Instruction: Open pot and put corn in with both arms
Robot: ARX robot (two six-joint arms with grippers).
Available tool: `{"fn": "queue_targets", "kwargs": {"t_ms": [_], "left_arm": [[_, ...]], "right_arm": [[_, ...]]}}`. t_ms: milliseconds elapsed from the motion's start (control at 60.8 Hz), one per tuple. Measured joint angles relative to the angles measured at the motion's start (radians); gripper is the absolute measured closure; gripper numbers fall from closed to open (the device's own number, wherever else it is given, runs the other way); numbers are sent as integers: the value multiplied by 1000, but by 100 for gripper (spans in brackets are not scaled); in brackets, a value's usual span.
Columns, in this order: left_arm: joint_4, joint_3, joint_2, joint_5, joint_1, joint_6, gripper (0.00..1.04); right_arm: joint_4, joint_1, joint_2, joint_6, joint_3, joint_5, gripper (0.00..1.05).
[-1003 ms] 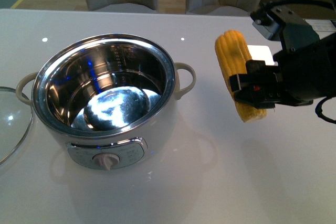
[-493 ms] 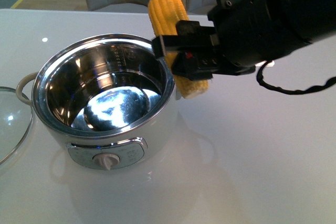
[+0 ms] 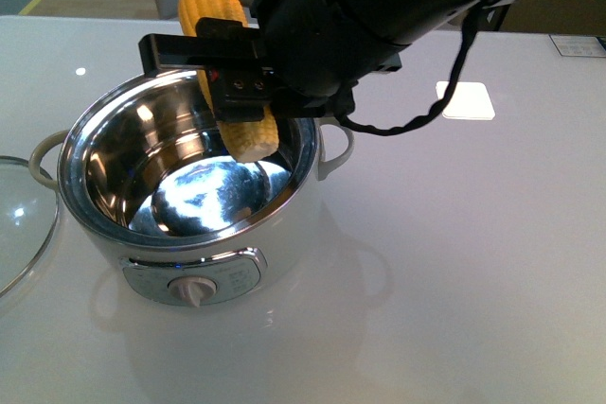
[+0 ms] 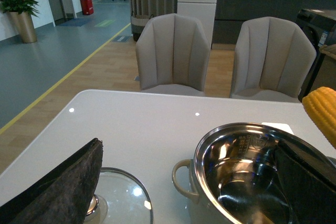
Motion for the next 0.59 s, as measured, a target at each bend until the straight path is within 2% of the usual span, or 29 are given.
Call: {"fn": "queue_targets", "kwargs": {"t_ms": [592], "left_arm": [[0,0,0,0,0,0,7]], "right_arm": [[-19,60,111,47,114,12,71]]}}
